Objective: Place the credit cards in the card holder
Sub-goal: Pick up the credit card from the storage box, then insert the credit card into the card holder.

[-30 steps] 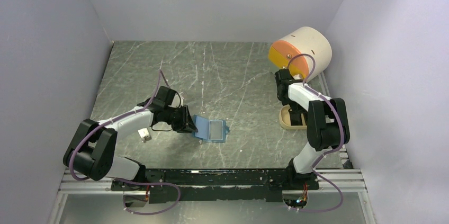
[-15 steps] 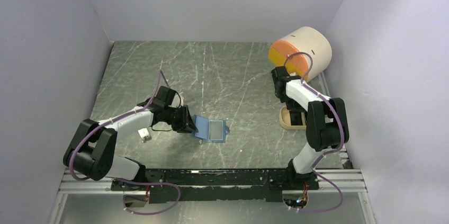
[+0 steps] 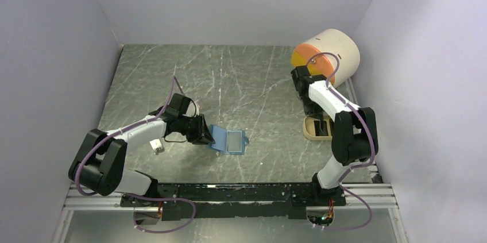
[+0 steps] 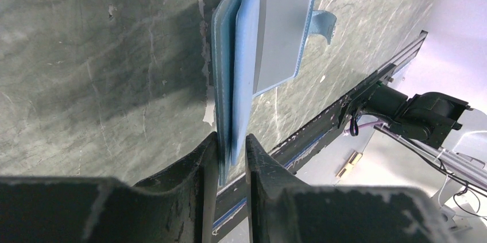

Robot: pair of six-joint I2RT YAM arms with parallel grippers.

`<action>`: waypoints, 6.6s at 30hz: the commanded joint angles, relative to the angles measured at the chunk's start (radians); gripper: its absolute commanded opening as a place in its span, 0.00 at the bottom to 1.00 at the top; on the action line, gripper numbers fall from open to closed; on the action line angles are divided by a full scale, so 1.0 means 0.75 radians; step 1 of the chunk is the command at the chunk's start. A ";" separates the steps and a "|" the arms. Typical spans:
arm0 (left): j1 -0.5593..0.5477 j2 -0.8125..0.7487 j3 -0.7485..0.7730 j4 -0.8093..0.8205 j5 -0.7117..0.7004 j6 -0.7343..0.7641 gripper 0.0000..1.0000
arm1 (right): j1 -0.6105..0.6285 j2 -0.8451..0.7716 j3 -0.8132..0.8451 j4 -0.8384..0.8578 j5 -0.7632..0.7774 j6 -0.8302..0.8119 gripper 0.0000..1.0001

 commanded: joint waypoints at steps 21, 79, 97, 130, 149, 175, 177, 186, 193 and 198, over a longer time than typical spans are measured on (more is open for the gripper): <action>0.005 0.016 -0.202 0.722 0.277 -0.468 0.09 | 0.244 -0.381 0.183 0.315 -0.712 0.241 0.00; 0.068 0.031 -0.268 0.405 0.104 -0.297 0.26 | 0.447 -0.067 -0.664 1.407 -1.368 0.597 0.00; 0.086 0.064 -0.302 0.463 0.146 -0.257 0.09 | 0.455 -0.086 -0.661 1.443 -1.436 0.618 0.00; 0.056 0.184 -0.282 0.558 0.191 -0.259 0.09 | 0.559 0.063 -0.669 1.643 -1.511 0.749 0.00; 0.053 0.151 -0.251 0.517 0.187 -0.252 0.10 | 0.629 0.149 -0.571 1.599 -1.480 0.754 0.00; -0.002 0.113 -0.212 0.471 0.131 -0.273 0.10 | 0.696 0.069 -0.485 1.353 -1.293 0.640 0.26; -0.002 0.100 -0.210 0.446 0.123 -0.259 0.09 | 0.697 0.039 -0.488 1.323 -1.289 0.613 0.33; -0.013 0.090 -0.163 0.335 0.121 -0.173 0.09 | 0.698 0.003 -0.537 1.381 -1.337 0.662 0.50; -0.022 0.087 -0.137 0.311 0.154 -0.154 0.09 | 0.706 0.024 -0.561 1.477 -1.356 0.732 0.53; -0.025 0.105 -0.117 0.315 0.158 -0.154 0.09 | 0.711 0.068 -0.583 1.574 -1.417 0.794 0.51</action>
